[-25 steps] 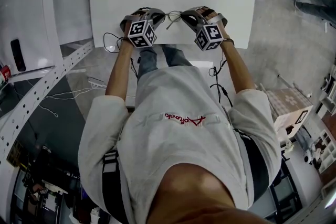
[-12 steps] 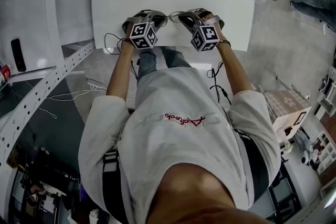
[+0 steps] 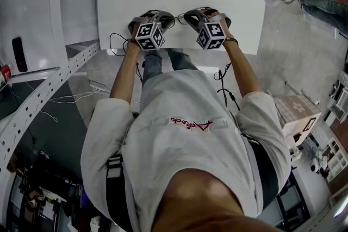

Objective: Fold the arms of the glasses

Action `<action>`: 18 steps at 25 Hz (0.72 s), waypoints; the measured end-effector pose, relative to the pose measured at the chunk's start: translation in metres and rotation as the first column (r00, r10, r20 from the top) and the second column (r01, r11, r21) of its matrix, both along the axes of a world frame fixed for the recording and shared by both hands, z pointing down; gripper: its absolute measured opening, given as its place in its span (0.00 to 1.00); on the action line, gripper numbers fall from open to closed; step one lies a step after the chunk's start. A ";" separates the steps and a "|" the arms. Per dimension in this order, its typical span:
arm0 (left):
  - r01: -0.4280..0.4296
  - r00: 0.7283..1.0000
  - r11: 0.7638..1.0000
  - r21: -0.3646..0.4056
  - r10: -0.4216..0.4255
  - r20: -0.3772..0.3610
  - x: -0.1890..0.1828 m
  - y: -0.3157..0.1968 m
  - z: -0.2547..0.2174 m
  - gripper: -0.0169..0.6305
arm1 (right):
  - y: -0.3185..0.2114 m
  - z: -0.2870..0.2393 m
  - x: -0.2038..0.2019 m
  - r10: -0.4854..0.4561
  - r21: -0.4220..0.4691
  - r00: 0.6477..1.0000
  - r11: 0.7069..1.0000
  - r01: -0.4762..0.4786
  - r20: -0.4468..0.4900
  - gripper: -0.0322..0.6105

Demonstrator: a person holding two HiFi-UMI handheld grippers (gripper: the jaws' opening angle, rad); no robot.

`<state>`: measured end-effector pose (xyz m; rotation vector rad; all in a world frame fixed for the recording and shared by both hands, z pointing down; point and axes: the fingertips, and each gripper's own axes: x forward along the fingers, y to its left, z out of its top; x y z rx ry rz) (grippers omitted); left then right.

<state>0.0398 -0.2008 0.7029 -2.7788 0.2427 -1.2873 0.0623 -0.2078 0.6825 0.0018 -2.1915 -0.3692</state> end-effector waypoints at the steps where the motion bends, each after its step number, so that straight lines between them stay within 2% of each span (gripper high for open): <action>1: 0.008 1.000 1.000 -0.001 -0.008 -0.006 -0.001 0.000 -0.002 0.13 | 0.000 0.002 0.000 -0.008 0.001 1.000 1.000 0.008 -0.012 0.10; 3: 0.025 1.000 1.000 -0.004 -0.025 -0.014 -0.005 -0.001 -0.004 0.22 | 0.000 0.004 -0.001 -0.020 0.010 0.999 1.000 0.020 -0.031 0.10; 10: 0.137 0.990 0.991 0.010 -0.137 -0.016 -0.045 0.013 -0.015 0.22 | 0.000 0.015 -0.003 -0.076 0.068 0.988 0.994 0.086 -0.137 0.10; 15: 0.293 0.955 0.956 0.013 -0.293 -0.039 -0.087 0.024 -0.023 0.22 | 0.000 0.021 -0.004 -0.095 0.101 0.976 0.988 0.116 -0.194 0.10; 18: 0.335 0.941 0.942 0.021 -0.333 -0.061 -0.096 0.024 -0.028 0.22 | -0.003 0.023 -0.003 -0.082 0.113 0.975 0.988 0.107 -0.204 0.10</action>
